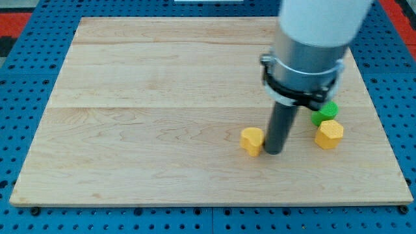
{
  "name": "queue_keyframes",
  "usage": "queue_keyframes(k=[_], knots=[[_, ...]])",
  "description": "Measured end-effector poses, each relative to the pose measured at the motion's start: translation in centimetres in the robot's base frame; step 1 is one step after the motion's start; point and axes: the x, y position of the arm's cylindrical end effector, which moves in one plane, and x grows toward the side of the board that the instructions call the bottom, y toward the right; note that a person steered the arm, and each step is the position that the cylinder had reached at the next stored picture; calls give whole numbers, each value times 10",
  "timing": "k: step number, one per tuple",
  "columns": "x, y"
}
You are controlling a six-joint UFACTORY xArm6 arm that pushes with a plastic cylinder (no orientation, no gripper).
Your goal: Move your arms to the yellow hexagon
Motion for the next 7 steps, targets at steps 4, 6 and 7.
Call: queue_keyframes(k=[4, 6, 7], knots=[[5, -111], [17, 55], [16, 137]])
